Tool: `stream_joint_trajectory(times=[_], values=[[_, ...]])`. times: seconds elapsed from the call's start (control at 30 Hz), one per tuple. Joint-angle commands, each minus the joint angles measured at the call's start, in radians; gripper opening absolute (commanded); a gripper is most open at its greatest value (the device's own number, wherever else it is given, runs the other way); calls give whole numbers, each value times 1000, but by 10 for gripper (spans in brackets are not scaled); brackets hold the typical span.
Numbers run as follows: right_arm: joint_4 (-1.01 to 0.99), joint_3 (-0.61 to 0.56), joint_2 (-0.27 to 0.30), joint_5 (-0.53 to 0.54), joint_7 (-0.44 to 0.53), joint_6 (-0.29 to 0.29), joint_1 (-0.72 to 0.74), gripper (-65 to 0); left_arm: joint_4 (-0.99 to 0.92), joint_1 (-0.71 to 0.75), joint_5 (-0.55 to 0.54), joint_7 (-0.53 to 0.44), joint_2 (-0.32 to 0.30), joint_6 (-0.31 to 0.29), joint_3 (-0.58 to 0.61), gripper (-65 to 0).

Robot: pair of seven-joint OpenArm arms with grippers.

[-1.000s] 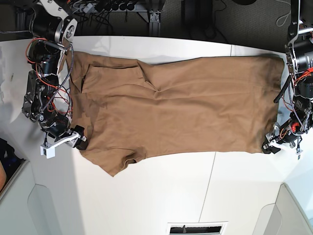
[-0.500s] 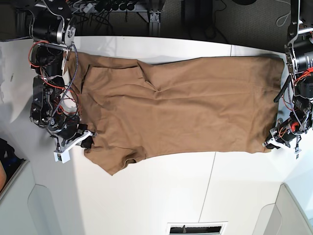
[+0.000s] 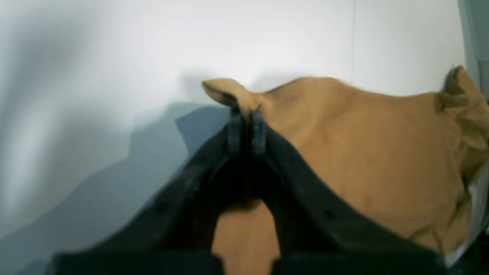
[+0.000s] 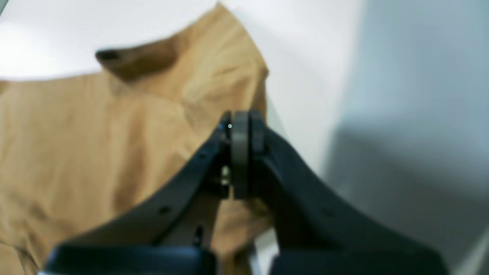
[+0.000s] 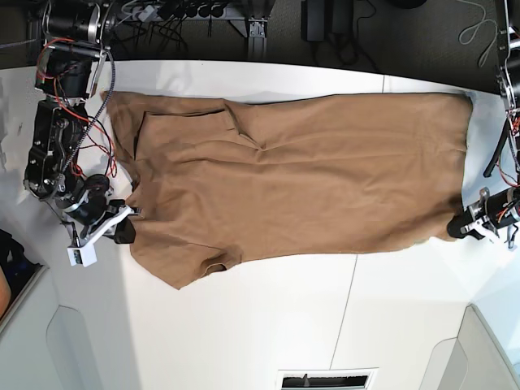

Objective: Layout the t-shirt on the table in an organized manner, then fold the t-shirt properly
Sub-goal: 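Fold the hem edge over toward the collar with both grippers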

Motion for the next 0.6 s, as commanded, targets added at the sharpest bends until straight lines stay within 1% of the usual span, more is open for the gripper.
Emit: stream_joint_trajectory(times=[0.0, 0.2, 0.27, 0.4, 0.57], values=[[36, 1, 19, 24, 21, 16, 8, -650, 40, -14, -52, 5, -40, -15, -5, -650], [118, 3, 76, 69, 21, 18, -92, -650, 185, 115, -207, 138, -104, -15, -5, -650], [144, 3, 90, 69, 21, 19, -117, -650, 232, 157, -222, 161, -114, -15, -5, -650], [190, 3, 110, 79, 16, 18, -171, -650, 315, 232, -241, 175, -137, -15, -6, -650], [208, 16, 112, 91, 13, 18, -232, -650, 378, 314, -259, 203, -165, -15, -6, -650]])
